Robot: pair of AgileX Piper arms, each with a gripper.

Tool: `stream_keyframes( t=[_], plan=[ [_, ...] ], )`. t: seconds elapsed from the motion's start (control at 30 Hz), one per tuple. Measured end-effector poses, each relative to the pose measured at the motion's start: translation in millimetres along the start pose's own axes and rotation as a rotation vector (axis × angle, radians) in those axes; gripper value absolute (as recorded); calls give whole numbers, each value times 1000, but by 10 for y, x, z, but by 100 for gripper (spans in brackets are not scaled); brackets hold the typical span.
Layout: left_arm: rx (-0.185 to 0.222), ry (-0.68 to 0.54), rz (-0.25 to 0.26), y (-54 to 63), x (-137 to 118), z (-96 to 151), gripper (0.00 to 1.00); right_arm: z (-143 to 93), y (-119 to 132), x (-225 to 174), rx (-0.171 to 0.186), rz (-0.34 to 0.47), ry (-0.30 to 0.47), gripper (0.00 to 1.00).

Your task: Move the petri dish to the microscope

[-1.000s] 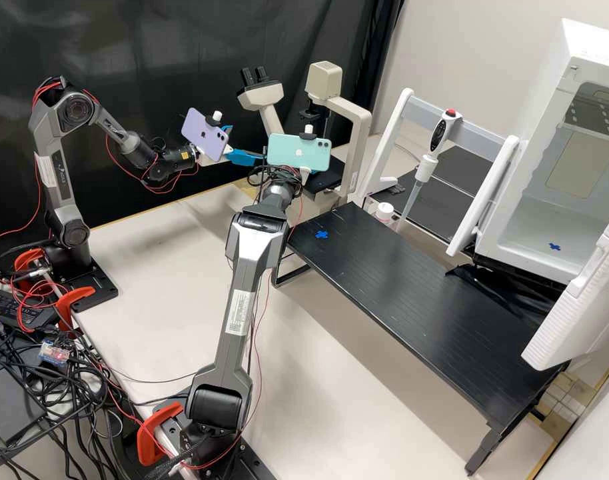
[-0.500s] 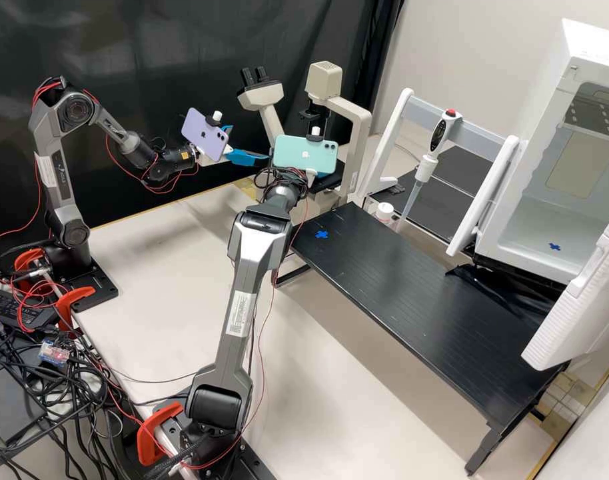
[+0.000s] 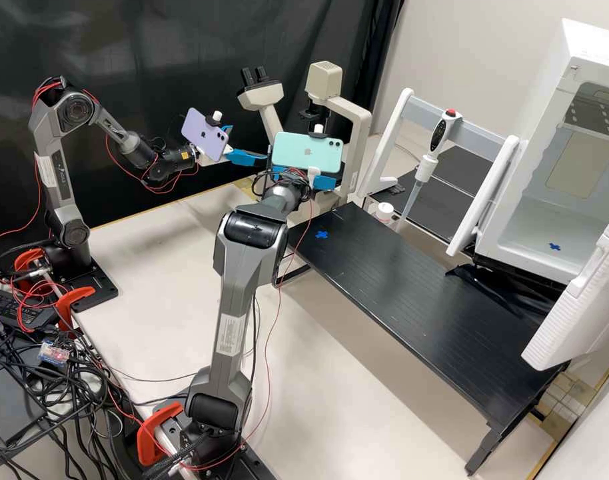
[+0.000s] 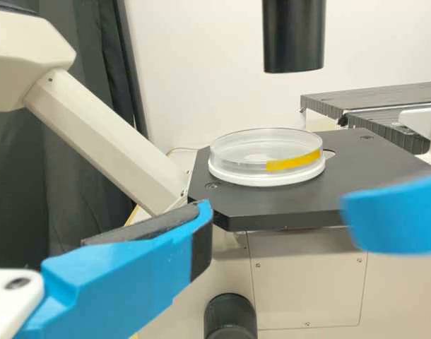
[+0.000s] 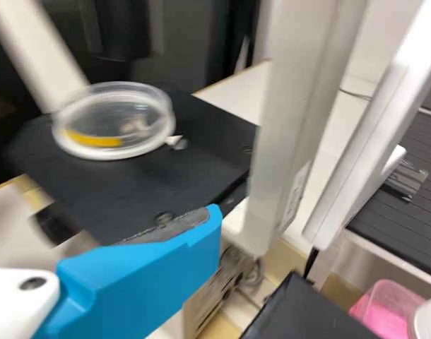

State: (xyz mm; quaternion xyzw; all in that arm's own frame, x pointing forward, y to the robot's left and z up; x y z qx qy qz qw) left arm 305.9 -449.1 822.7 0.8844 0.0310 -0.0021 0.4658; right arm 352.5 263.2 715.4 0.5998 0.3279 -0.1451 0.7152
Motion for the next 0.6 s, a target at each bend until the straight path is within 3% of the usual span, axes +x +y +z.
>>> stream_keyframes(
  t=[0.17, 0.3, 0.47, 0.53, 0.6],
  plan=[
    [0, 0, 0, 0, 0, 0, 100, 17, -1, -603, -30, -12, 56, 100],
    [0, 0, 0, 0, 0, 0, 100, 125, -6, -1018, -39, 18, 44, 100],
    [0, 0, 0, 0, 0, 0, 100, 331, -57, -1449, -20, 69, -7, 100],
    [0, 0, 0, 0, 0, 0, 100, 441, -62, -1610, 1, 99, -34, 100],
    [0, 0, 0, 0, 0, 0, 100, 563, -53, -1743, 44, 130, -59, 100]
  ],
)
